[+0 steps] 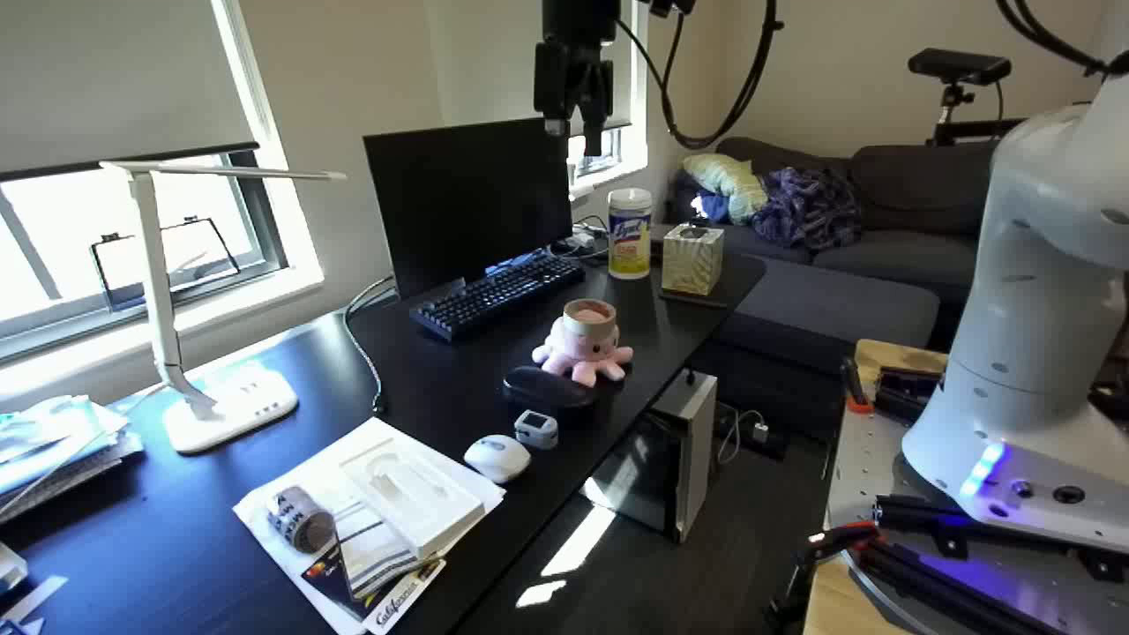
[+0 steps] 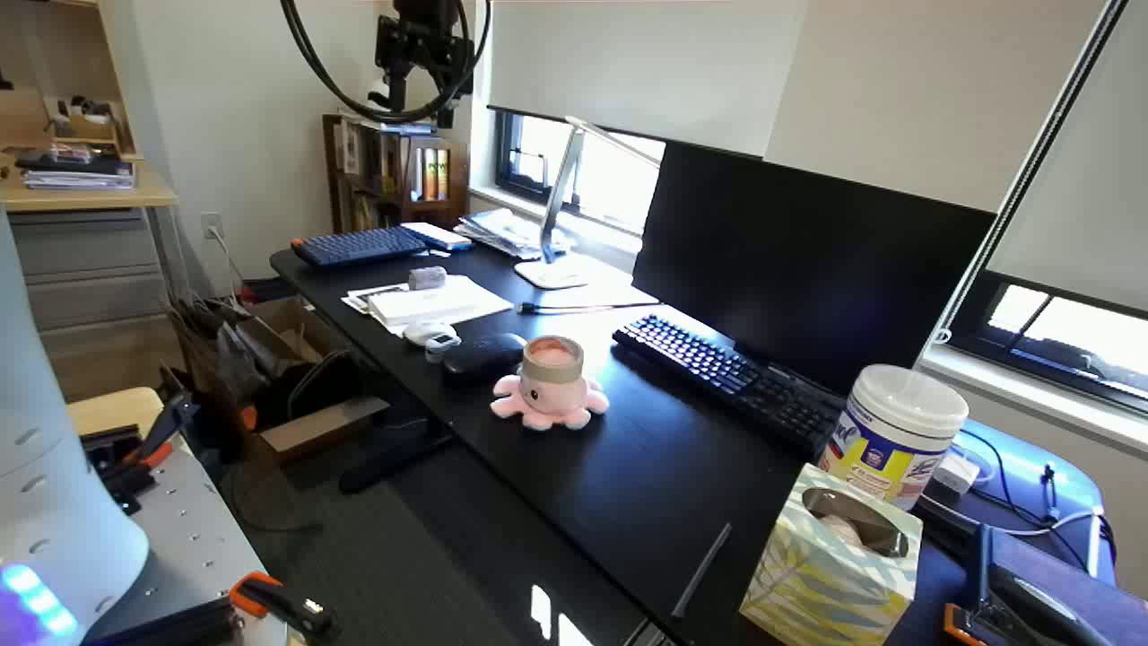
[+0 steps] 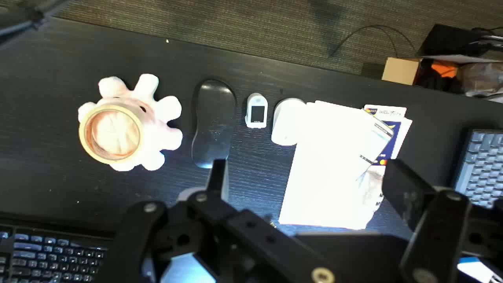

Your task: Move the mouse to the right

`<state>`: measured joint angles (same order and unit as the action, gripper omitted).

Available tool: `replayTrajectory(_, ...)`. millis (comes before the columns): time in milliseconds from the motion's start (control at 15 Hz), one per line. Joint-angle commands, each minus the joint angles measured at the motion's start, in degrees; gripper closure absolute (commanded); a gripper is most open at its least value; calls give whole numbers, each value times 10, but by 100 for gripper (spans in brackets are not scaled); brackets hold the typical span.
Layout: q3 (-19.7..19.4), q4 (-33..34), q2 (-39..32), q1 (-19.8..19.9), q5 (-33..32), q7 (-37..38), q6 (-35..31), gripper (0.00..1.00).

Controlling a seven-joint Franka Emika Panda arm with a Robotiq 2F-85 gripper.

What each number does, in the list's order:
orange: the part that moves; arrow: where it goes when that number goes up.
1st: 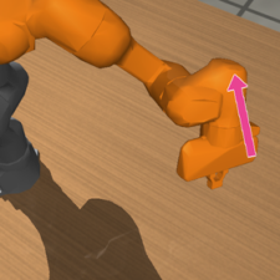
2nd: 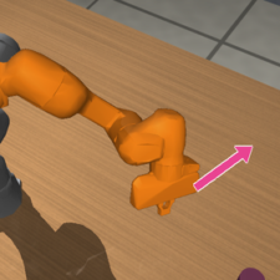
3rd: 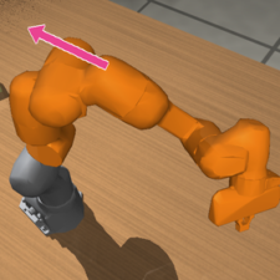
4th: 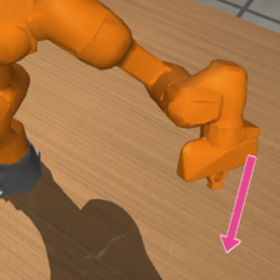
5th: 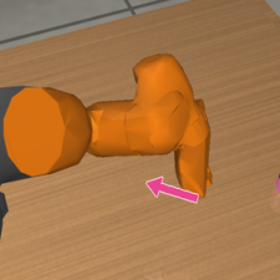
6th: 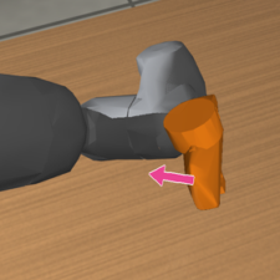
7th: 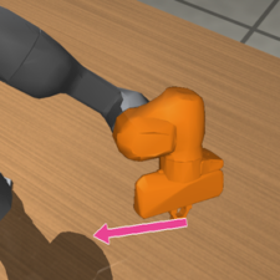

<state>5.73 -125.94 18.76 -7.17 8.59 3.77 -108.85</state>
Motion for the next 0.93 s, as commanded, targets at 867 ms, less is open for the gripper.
replayTrajectory(867,-2,25,-48,1,18,-15,-21,0)
